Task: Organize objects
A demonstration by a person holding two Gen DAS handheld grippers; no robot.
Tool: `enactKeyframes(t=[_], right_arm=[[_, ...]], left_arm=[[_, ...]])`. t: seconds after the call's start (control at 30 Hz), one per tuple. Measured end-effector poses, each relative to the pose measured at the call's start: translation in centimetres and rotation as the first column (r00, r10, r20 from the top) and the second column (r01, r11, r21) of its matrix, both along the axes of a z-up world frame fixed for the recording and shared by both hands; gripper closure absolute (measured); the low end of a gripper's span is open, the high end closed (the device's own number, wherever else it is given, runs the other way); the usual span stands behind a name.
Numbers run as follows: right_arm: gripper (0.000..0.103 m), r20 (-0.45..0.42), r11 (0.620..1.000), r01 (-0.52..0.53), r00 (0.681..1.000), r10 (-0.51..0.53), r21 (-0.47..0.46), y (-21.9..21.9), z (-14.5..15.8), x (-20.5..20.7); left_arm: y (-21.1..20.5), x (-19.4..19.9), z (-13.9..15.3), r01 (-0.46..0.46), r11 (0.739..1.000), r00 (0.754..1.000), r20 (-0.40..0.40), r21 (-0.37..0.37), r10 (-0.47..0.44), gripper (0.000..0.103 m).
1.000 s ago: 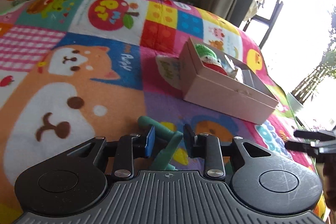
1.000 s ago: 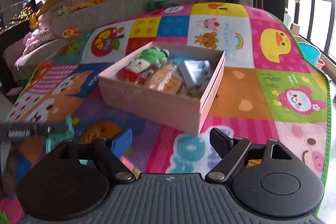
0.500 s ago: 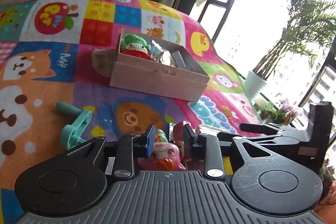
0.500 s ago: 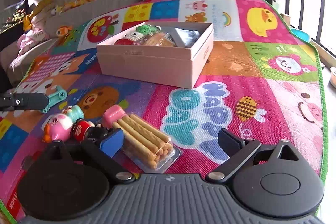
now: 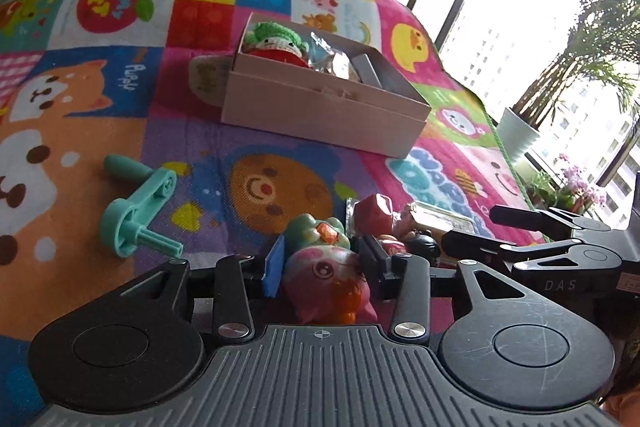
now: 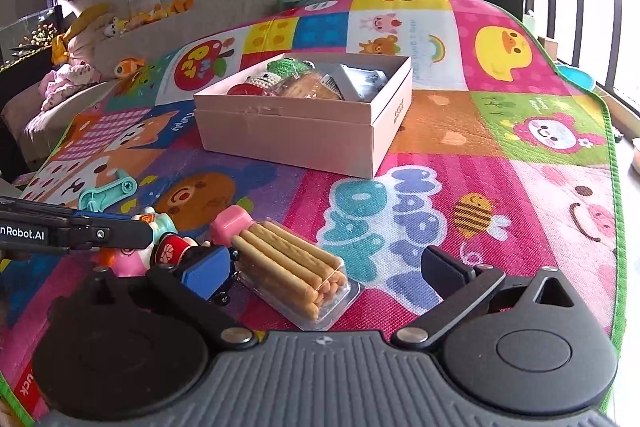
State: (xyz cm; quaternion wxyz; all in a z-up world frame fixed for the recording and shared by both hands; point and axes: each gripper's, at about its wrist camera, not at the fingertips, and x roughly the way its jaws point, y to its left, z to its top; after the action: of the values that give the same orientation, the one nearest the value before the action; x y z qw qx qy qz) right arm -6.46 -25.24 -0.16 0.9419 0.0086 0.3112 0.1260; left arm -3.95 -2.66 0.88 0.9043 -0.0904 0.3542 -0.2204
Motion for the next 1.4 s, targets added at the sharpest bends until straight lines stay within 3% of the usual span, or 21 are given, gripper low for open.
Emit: enactKeyframes(t=[0.17, 0.33, 0.43, 0.6, 0.73, 0.83, 0.97, 1.17, 1.4], right_arm=[[0.001, 0.019, 0.999, 0.036, 0.999, -0.036, -0.024, 0.0, 0.3, -0.4], [0.031, 0.001, 0.994, 0.106, 0.994, -0.106, 0.025, -1.9, 1.2, 0.2], [0.039, -0.028, 0.988, 0.151, 0.988, -0.149, 0.043, -2.7, 1.0, 1.3], [0.039, -0.032, 0.984, 0.171, 0.984, -0.173, -0.060, -2.2, 0.2, 1.6], [0.038, -0.095, 0.994, 0.097, 0.990, -0.102, -0.053, -1.9, -0.5, 0.4], [0.037, -0.070, 0.993, 0.029, 0.997, -0.037, -0.114, -0.4, -0.4, -1.2], [0.037, -0.041, 0.995, 0.000, 0.999, -0.004, -0.097, 0.4, 0.8, -2.0], [0.037, -0.035, 0.997, -0.080, 0.996, 0.080, 0.010, 0.6, 2.6, -2.4], [0.037, -0.053, 0.995, -0.066, 0.997, 0.063, -0.070, 2.4, 0.9, -2.0]], left_arm=[[0.8, 0.7, -0.5, 0.039, 0.996, 0.995, -0.084, -0.078, -0.046, 0.057], [1.7, 0.7, -0.2, 0.006, 0.999, 0.998, -0.060, -0.032, -0.008, 0.056], [1.3, 0.7, -0.4, 0.013, 0.999, 0.998, -0.062, -0.031, -0.015, 0.056], [0.5, 0.2, -0.2, 0.039, 0.999, 0.998, -0.041, 0.000, -0.039, 0.060], [1.1, 0.3, -0.3, 0.017, 1.000, 0.999, -0.040, -0.002, -0.017, 0.060], [1.1, 0.3, -0.4, 0.016, 1.000, 0.999, -0.043, -0.004, -0.016, 0.061], [0.5, 0.2, -0.5, 0.027, 1.000, 0.999, -0.036, 0.012, -0.026, 0.060], [0.6, 0.0, -0.6, 0.019, 1.000, 0.999, -0.035, 0.002, -0.019, 0.060], [0.3, -0.3, -0.6, 0.029, 0.999, 1.000, -0.012, 0.027, -0.029, 0.059]])
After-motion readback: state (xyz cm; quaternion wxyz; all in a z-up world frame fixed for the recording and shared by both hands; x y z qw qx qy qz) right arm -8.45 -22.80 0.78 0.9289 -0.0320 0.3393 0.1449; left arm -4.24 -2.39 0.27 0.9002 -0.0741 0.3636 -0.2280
